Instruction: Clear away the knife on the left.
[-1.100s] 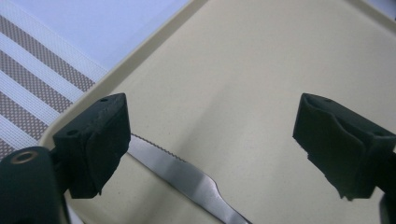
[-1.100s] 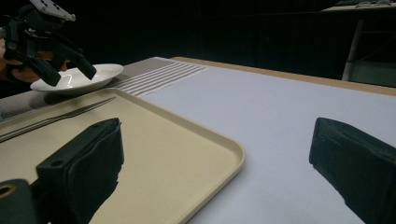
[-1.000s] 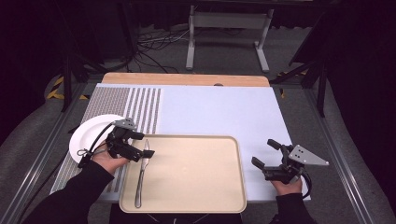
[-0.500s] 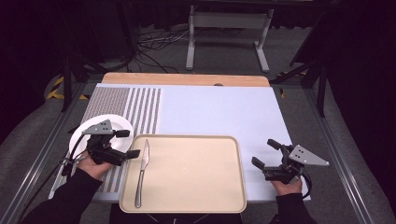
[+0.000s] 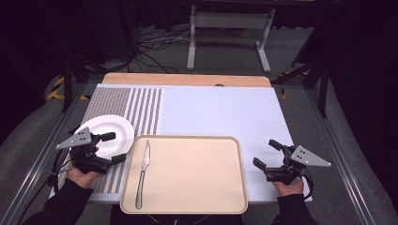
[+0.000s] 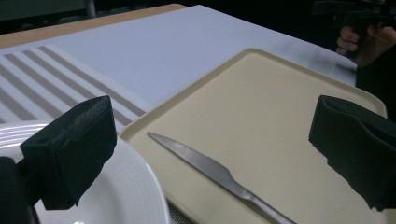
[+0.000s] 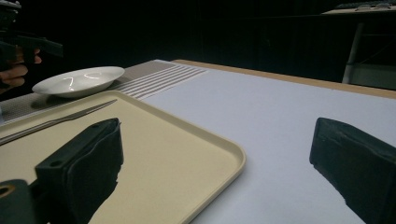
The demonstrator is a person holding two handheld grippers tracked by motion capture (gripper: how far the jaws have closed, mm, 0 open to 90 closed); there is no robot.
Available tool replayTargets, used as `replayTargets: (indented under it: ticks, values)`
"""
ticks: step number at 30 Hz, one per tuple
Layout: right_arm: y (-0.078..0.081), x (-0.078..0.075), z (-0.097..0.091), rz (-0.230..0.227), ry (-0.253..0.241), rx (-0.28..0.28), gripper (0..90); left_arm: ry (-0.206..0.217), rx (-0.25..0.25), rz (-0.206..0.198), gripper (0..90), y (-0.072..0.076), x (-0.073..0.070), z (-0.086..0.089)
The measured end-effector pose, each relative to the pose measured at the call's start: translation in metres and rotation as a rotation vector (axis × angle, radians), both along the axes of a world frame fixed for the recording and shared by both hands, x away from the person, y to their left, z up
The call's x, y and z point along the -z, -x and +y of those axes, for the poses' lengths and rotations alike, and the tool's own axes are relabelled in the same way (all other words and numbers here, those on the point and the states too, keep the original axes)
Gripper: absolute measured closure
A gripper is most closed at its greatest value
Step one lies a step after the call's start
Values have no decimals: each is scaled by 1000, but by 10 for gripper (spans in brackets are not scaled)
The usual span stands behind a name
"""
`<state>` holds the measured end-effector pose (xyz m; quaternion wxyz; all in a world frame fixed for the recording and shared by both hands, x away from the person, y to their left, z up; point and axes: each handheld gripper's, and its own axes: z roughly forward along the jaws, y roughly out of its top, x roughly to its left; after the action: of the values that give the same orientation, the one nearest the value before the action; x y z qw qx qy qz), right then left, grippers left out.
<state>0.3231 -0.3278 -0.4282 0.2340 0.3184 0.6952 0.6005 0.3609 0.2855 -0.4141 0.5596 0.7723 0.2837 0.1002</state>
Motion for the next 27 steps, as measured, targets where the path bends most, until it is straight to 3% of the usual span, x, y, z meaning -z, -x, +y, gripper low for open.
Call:
replayTargets:
  ticks: [5,10,15,19,27]
  values:
    - [0,0,0,-3,2,0,34,38,-25,-9,20,6,7,14]
    - [0,0,0,-1,0,2,34,14,-39,-39,23,15,13,26]
    - [0,0,0,0,0,3,34,22,-50,-12,23,19,23,37]
    - [0,0,0,-3,2,1,34,24,-61,-24,23,21,24,41]
    - [1,0,0,-9,0,6,25,38,-61,-10,23,21,26,40]
